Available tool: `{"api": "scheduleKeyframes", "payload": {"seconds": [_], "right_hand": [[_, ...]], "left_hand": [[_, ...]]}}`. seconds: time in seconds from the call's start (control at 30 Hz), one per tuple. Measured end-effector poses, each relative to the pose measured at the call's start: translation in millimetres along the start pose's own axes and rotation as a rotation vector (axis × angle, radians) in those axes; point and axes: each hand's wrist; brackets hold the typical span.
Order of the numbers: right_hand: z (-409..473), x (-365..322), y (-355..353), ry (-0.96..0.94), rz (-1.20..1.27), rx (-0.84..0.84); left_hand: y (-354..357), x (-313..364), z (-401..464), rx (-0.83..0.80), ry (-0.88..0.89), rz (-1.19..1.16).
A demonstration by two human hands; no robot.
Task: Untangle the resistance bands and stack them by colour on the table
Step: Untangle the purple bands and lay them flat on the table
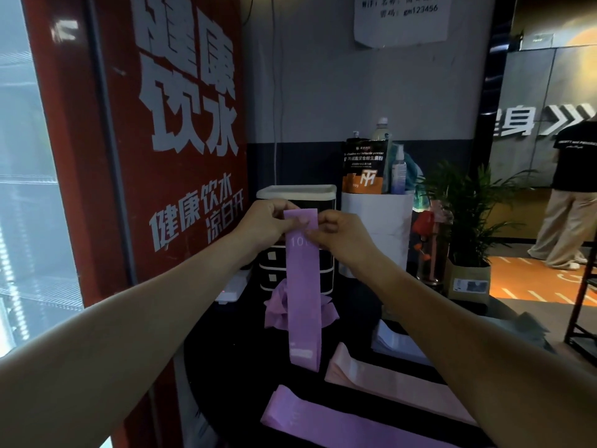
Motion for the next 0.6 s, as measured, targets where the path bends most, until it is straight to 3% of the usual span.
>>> {"api": "scheduleKeyframes", "payload": {"seconds": [0.3, 0.6], "right_hand": [[-40, 17, 1, 0.121, -0.024, -0.217], [-99, 42, -36, 0.183, -0.507, -0.384]], "left_hand": [[3, 35, -5, 0.192, 0.047, -0.202], [-1, -1, -36, 0.342, -0.094, -0.469]]}}
Point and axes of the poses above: each hand's wrist, its own z-axis towards the middle knuckle, its own y-axis out of the palm, x = y × z, and after that the axes turned 12 degrees about -z, right-handed
